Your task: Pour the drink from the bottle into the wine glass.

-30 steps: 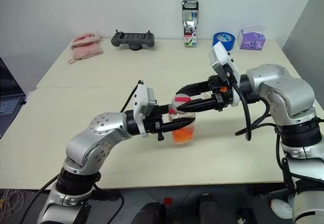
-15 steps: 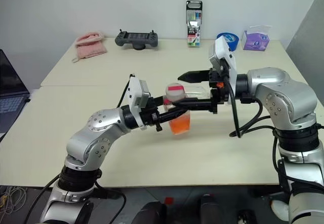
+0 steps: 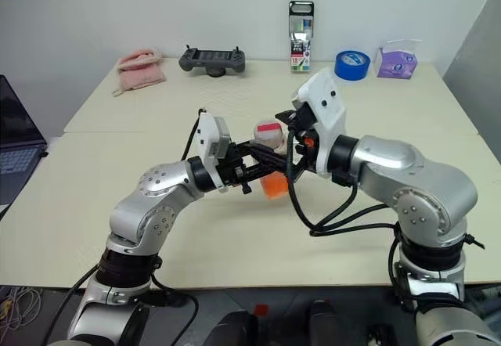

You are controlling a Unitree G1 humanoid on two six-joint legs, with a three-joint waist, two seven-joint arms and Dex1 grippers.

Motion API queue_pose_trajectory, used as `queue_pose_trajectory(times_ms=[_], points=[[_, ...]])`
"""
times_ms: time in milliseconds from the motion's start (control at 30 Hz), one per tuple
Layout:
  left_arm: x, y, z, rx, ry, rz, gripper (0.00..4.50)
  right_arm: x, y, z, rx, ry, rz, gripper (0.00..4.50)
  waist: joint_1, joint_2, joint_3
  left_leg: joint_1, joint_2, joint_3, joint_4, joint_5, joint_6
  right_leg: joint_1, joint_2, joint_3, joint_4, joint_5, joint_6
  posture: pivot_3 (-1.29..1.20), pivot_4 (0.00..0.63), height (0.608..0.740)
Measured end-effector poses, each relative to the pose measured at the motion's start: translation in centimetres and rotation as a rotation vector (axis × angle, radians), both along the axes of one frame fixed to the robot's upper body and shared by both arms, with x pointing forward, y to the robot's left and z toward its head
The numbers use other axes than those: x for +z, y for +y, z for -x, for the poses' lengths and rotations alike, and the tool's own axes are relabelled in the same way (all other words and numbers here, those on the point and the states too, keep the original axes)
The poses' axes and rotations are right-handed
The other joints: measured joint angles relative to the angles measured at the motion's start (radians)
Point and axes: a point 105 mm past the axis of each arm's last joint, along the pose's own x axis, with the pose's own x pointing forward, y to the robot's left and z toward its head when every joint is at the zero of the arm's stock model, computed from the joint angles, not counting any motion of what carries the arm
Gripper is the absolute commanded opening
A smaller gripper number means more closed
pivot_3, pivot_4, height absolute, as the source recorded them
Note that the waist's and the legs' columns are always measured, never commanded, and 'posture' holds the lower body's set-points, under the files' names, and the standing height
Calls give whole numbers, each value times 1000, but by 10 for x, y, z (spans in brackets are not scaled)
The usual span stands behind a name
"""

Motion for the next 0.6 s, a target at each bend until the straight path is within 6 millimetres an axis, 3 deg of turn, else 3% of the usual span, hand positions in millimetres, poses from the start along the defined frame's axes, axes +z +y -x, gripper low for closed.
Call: queue_pose_trajectory(times_ms=[367,500,600], points=[[-2,-3,-2,-14,9,-1,1799,2,-6,-5,-128,12,-39,4500,-2,0,0,0,-1,0,0,0,0,0,1,0,0,0,0,0,150,740],[-2,-3,-3,-9,1,-3,1799,3,-3,-2,-128,8,-45,3572,-2,0,0,0,0,0,0,0,0,0,1,0,0,0,0,0,150,740],[-1,-3,-3,-10,-4,-3,1799,3,1,3,-105,-3,-33,2514,-2,0,0,0,0,0,0,0,0,0,1,0,0,0,0,0,150,740]])
